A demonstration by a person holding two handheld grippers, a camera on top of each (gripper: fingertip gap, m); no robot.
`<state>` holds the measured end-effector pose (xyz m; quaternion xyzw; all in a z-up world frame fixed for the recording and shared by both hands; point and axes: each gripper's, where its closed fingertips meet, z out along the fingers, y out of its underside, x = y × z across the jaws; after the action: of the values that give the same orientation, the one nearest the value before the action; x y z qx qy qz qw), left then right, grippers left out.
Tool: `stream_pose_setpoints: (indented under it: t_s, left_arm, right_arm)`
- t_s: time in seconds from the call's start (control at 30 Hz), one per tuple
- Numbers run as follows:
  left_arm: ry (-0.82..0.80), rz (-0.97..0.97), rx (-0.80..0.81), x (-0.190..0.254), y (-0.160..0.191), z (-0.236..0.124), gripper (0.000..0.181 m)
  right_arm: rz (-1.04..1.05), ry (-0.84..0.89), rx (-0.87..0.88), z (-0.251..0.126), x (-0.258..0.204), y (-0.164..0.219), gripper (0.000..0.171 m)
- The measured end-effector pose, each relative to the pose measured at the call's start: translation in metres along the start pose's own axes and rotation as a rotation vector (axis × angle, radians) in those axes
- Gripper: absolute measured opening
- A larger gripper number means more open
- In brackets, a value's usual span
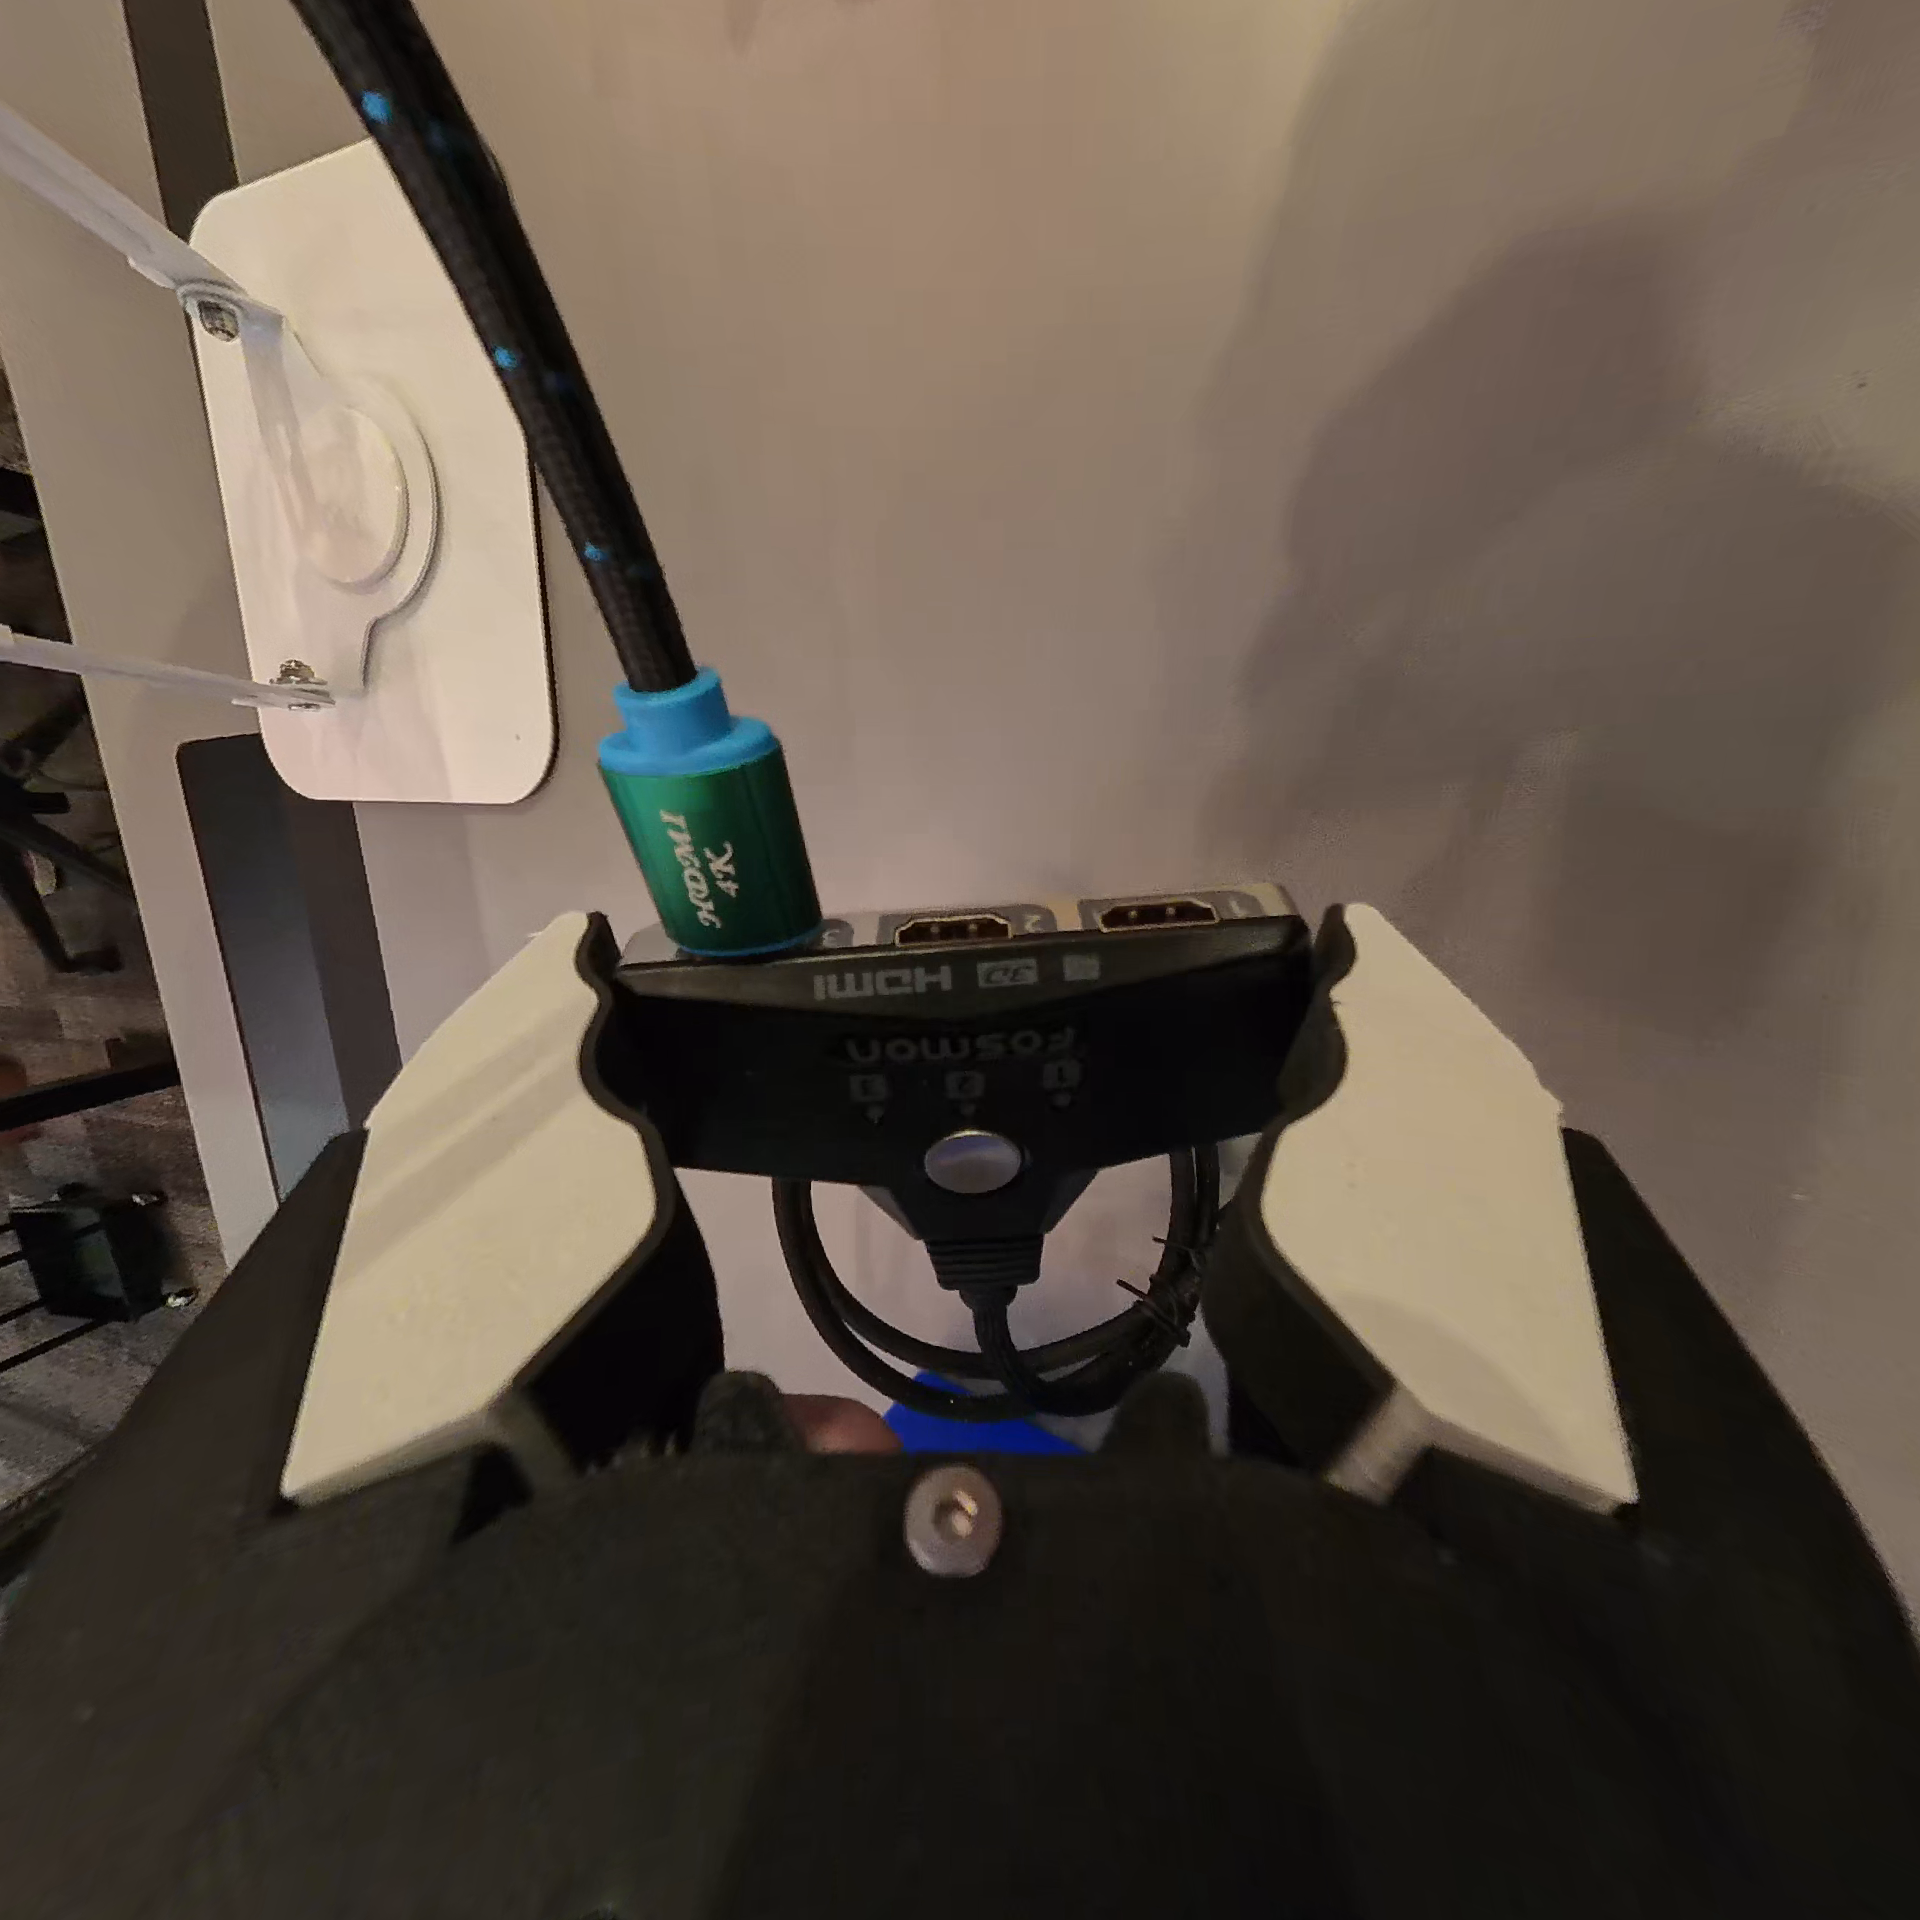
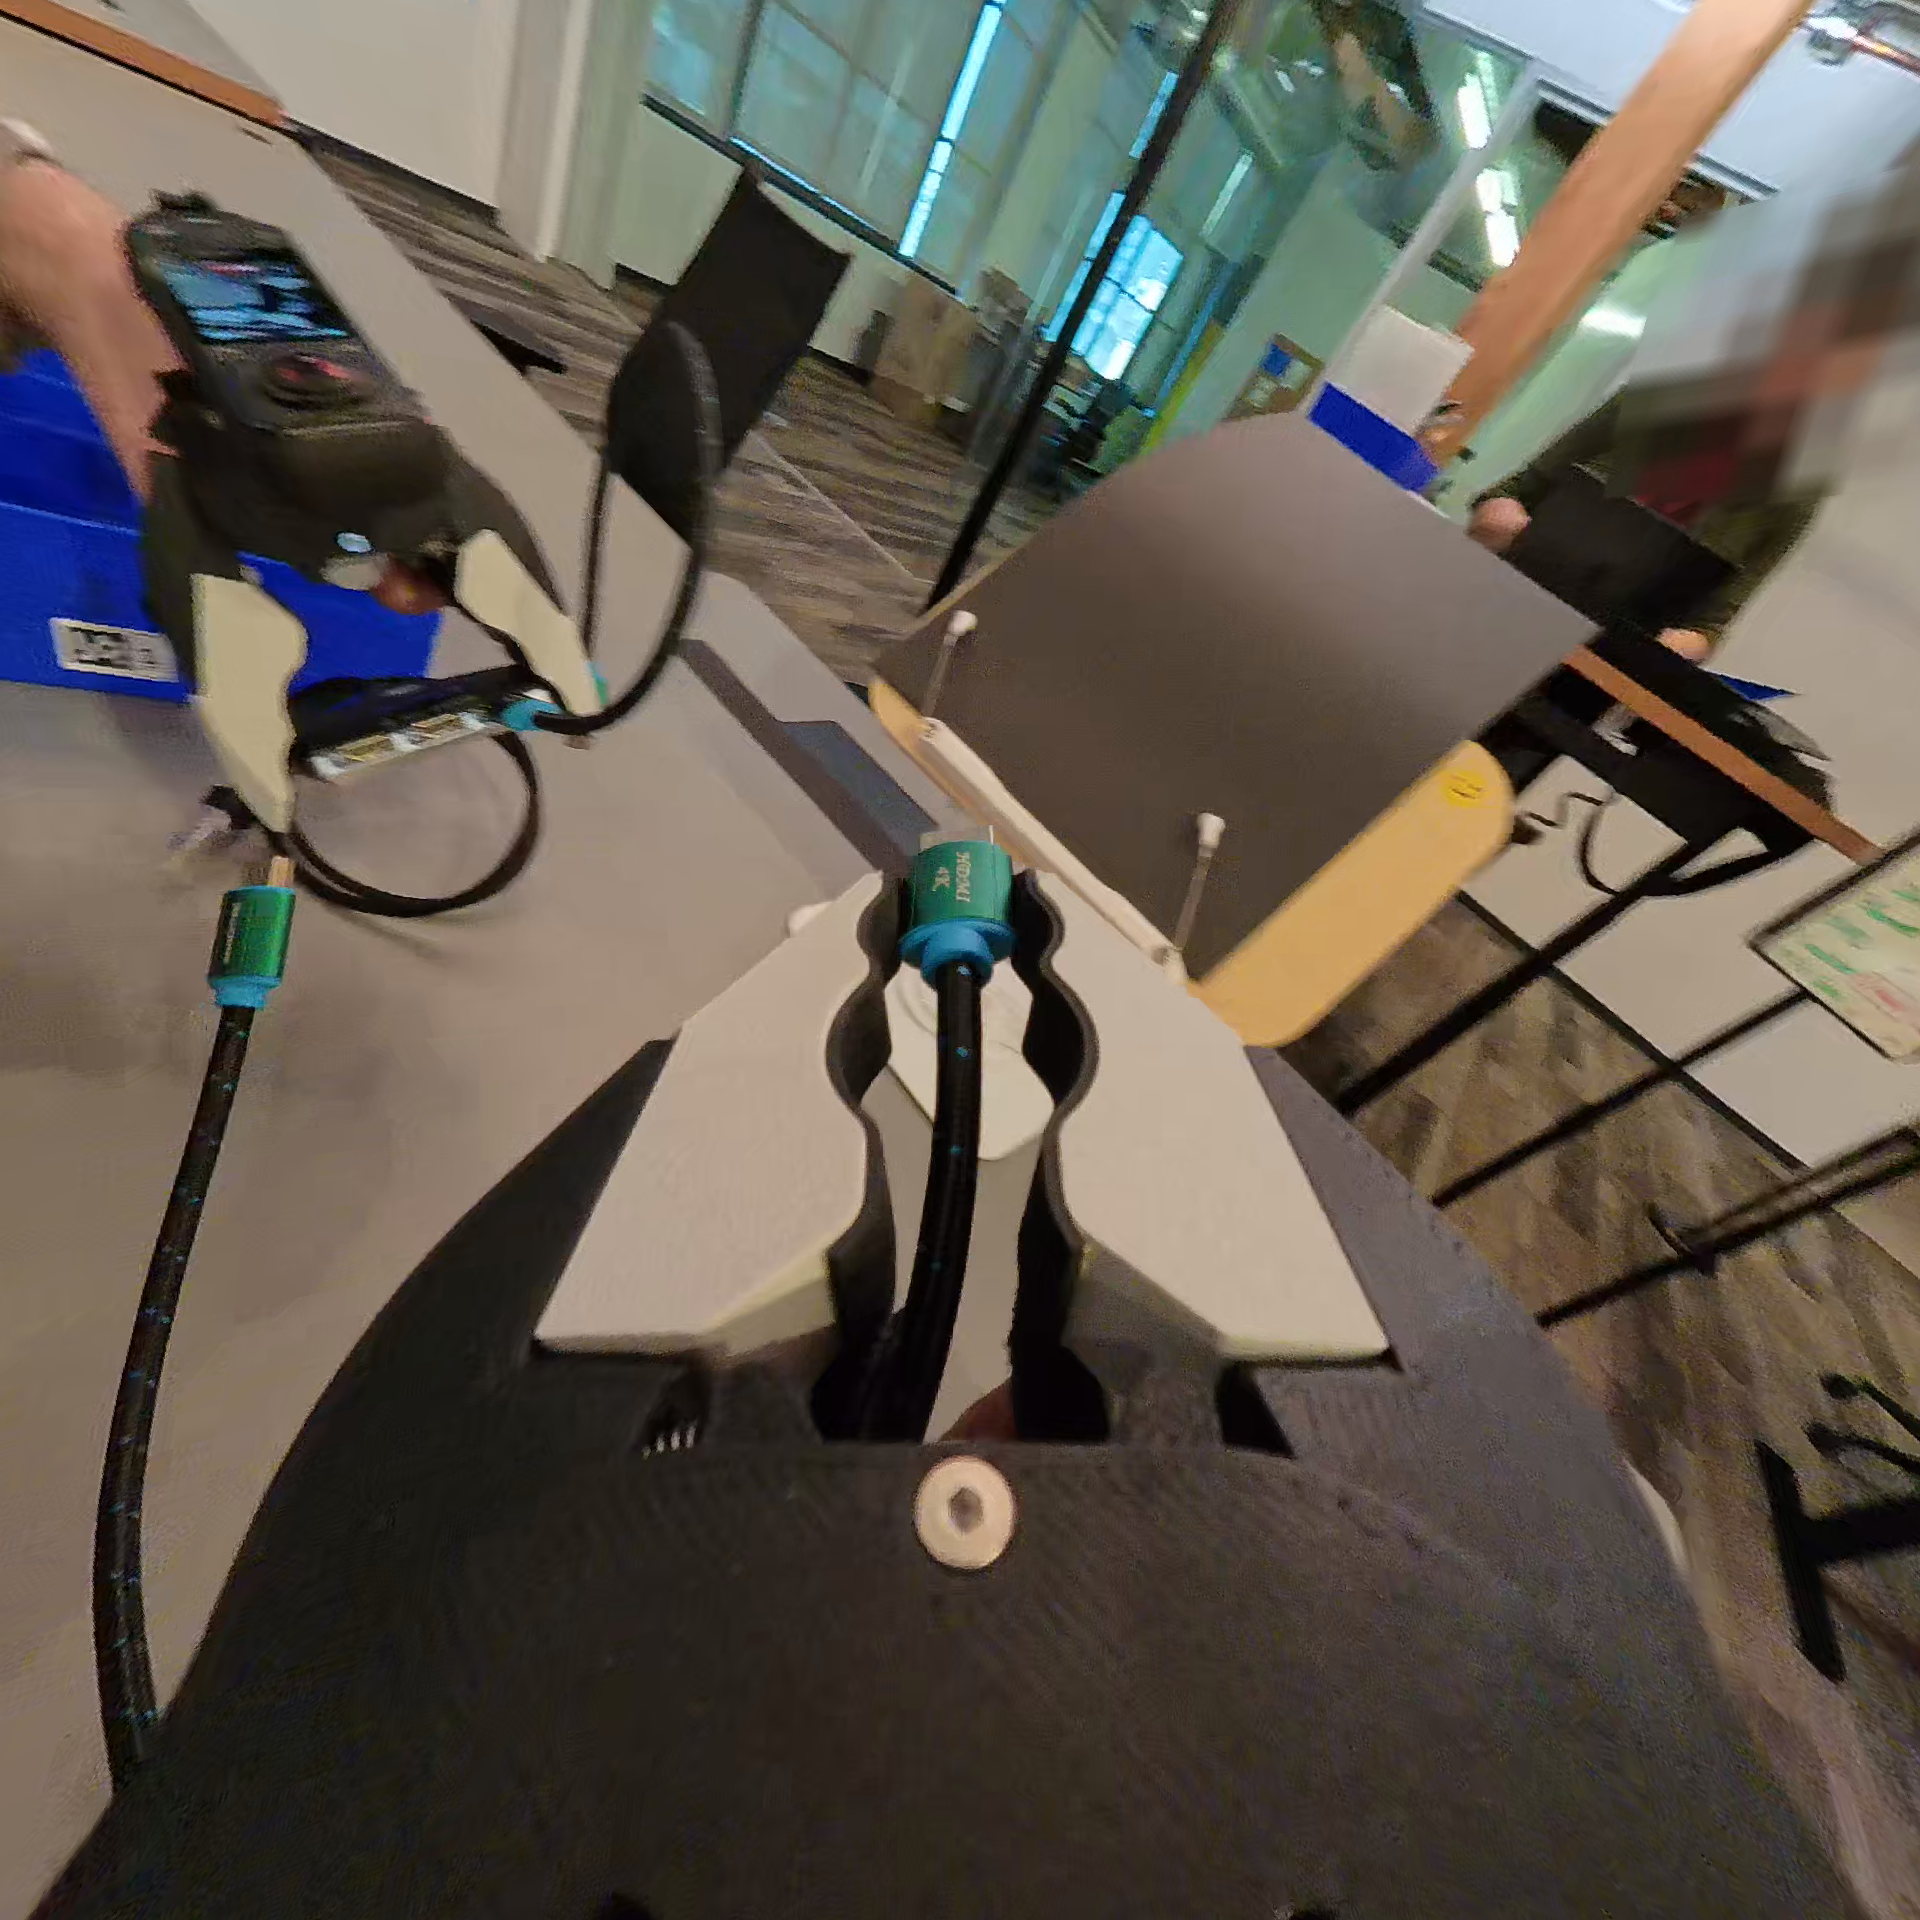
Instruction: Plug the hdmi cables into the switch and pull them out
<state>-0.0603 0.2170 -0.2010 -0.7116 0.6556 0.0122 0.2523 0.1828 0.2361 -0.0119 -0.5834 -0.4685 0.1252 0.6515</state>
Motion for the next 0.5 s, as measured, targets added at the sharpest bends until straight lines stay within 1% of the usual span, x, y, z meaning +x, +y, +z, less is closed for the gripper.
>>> stream_pose_setpoints:
  t_s: [0.27,0.4,0.5]
  left_arm:
    - [0.002,-0.021,0.011,0.004,0.002,-0.001,0.12]
    - [0.01,-0.015,0.004,0.007,0.002,0.001,0.121]
    - [0.016,-0.014,0.001,0.009,0.003,0.002,0.12]
  right_arm:
    - [-0.024,0.295,-0.105,-0.08,0.091,0.035,0.018]
    - [-0.026,0.405,-0.148,-0.116,0.117,0.06,0.019]
    - [-0.023,0.459,-0.197,-0.134,0.126,0.086,0.019]
